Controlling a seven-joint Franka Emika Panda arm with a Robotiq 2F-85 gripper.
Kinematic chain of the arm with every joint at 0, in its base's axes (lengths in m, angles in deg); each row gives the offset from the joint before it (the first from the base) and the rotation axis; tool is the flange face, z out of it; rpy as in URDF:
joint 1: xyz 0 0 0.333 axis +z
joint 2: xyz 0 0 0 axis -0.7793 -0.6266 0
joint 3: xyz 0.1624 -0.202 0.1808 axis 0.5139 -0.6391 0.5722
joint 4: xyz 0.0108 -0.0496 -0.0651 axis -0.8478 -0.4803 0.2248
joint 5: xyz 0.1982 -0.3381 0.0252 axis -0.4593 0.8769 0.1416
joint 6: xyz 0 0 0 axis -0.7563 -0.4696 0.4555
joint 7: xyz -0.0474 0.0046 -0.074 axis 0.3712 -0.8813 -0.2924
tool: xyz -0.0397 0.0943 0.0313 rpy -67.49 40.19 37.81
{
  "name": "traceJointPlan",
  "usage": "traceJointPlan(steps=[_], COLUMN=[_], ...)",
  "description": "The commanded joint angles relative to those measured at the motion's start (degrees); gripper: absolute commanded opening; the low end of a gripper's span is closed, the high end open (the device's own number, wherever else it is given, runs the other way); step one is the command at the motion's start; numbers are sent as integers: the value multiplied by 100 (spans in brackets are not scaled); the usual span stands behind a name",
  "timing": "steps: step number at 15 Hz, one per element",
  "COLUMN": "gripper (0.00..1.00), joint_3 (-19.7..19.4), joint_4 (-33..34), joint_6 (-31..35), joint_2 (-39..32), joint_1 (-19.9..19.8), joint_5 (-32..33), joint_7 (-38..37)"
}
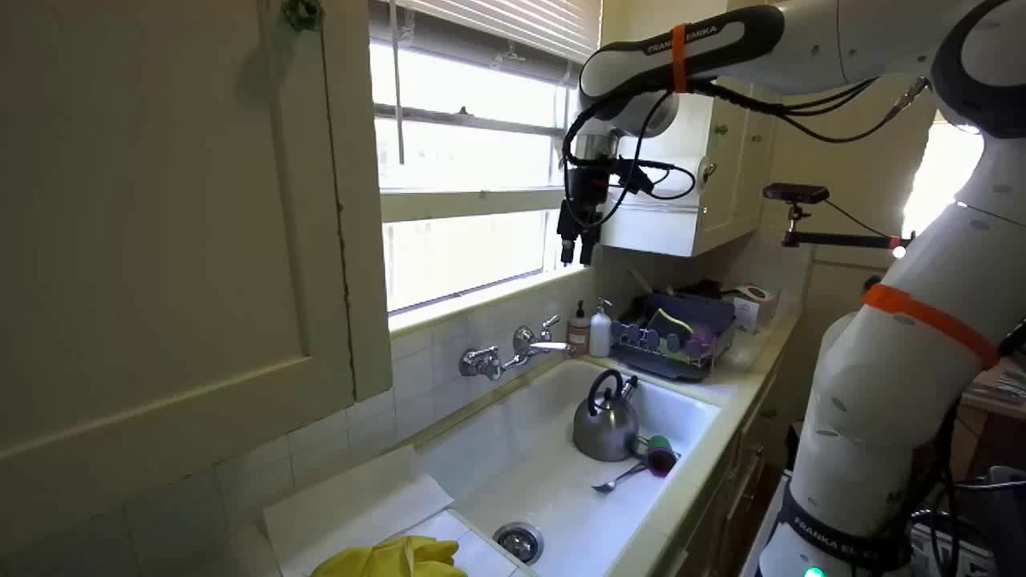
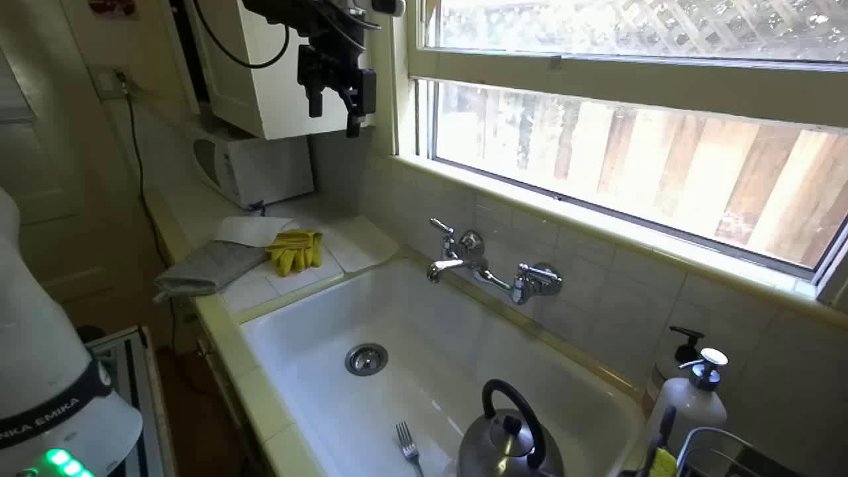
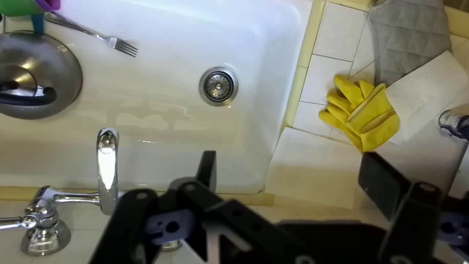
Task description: Open the tap with the left handle
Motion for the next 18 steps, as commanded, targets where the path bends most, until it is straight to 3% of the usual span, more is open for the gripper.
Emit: traceJointPlan(steps=[1, 12, 13, 18], gripper=[100, 100, 100, 100], joint_3=[105, 105, 176, 599], joint_4=[12, 12, 99, 92], joint_6=[-16, -16, -40, 1229], joint_2=[-12, -12, -183, -1006], joint_1=[-126, -126, -191, -450], joint_5=[-40, -40, 46, 278], joint_7=[35, 35, -282, -2024])
